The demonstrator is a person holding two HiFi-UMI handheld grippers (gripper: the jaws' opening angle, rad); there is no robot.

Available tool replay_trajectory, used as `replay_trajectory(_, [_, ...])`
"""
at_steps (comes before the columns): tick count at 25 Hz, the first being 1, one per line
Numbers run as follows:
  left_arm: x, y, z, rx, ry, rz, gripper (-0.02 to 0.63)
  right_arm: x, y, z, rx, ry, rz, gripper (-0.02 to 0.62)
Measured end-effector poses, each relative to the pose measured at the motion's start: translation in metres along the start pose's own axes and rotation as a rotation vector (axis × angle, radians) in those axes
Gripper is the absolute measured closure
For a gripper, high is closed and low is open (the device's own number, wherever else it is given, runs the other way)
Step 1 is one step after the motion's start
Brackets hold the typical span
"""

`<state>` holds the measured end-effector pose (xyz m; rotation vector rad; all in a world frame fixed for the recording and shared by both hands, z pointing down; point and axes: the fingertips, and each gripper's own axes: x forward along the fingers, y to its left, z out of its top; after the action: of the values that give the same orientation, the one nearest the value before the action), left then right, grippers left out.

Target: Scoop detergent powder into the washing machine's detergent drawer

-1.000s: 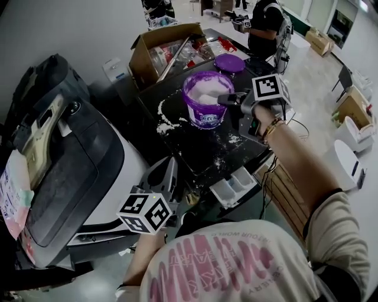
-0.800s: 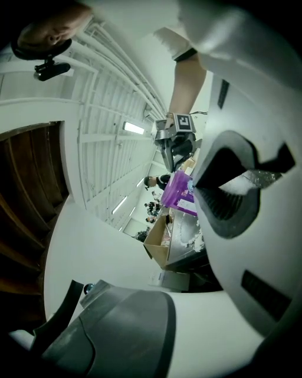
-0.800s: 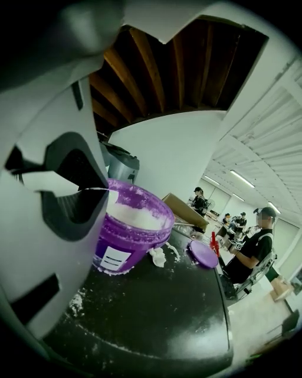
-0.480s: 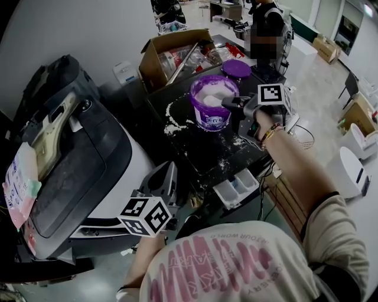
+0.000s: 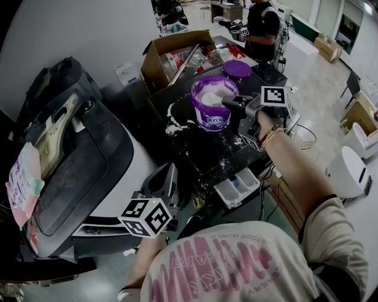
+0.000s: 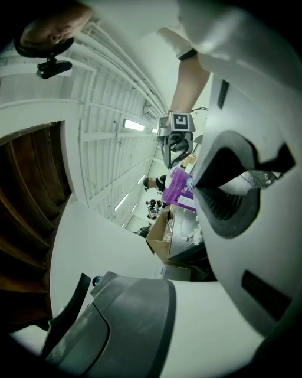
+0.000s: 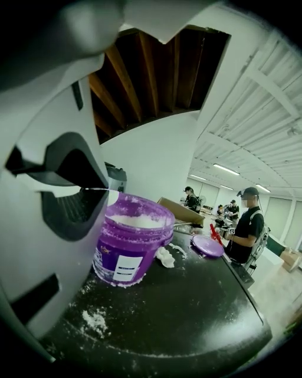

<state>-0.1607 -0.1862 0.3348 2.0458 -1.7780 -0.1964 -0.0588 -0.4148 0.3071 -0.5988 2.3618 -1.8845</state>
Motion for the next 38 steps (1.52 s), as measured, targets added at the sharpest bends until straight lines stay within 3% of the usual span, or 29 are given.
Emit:
replay_trajectory(17, [0.005, -0.035, 0.006, 0.036, -0.014, -0.040, 0.603, -0.042, 0.035, -0.024, 0.044, 0.012, 0.153, 0.593])
replay_trajectory(38, [0.017, -0.106, -0.031, 0.051, 0.044, -0.123, 0.603, -0.107, -0.051, -0.082, 0.200, 0.020, 0.082, 0.592])
